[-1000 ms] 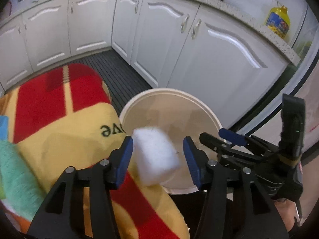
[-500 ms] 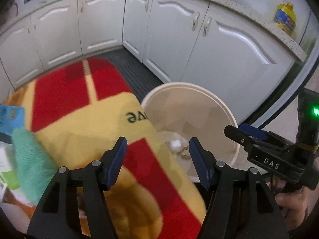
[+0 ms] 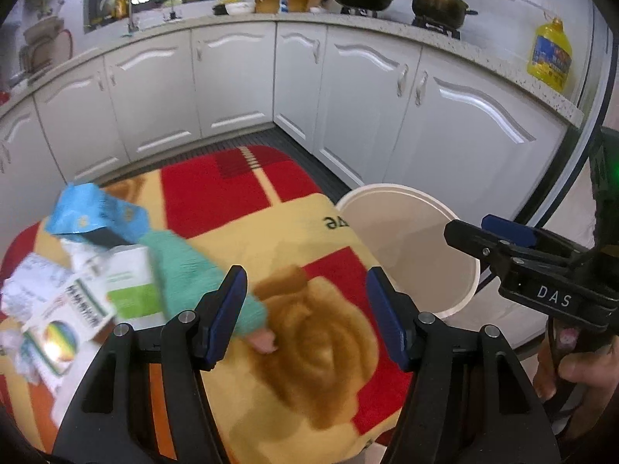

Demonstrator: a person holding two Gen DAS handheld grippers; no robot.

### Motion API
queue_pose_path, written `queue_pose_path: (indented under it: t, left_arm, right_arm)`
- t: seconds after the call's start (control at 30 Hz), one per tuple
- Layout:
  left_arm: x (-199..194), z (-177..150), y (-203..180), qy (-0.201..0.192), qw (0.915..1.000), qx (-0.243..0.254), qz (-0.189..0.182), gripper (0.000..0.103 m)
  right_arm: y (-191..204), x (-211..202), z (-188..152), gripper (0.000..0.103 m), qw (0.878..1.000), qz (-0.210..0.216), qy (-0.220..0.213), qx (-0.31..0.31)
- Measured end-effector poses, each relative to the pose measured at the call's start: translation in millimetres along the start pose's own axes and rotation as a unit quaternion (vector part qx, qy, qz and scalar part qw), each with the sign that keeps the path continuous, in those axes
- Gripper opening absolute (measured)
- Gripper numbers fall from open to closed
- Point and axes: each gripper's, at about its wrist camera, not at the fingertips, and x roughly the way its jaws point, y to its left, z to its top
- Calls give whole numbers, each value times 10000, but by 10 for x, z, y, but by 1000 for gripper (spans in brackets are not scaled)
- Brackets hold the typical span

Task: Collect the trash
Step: 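Move both open grippers back over the trash on the table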

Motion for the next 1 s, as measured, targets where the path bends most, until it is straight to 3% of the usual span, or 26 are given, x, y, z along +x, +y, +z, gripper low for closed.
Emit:
queue_pose_path:
  t: [0.23, 0.57, 1.0]
  left_arm:
    - [-366, -128, 227, -312, 9991, -185, 215, 63]
    - [-768, -370, 751, -428, 9960, -628, 460, 63]
    - [-1162, -953, 1896, -296, 9819, -1443, 1188, 63]
  right_arm:
    - [445, -77, -35, 73, 9992, 235, -29, -330]
    - [1099, -10, -140, 75, 9938, 724, 161, -829]
    - [1885, 258, -405, 78, 9756, 1615, 798, -1257]
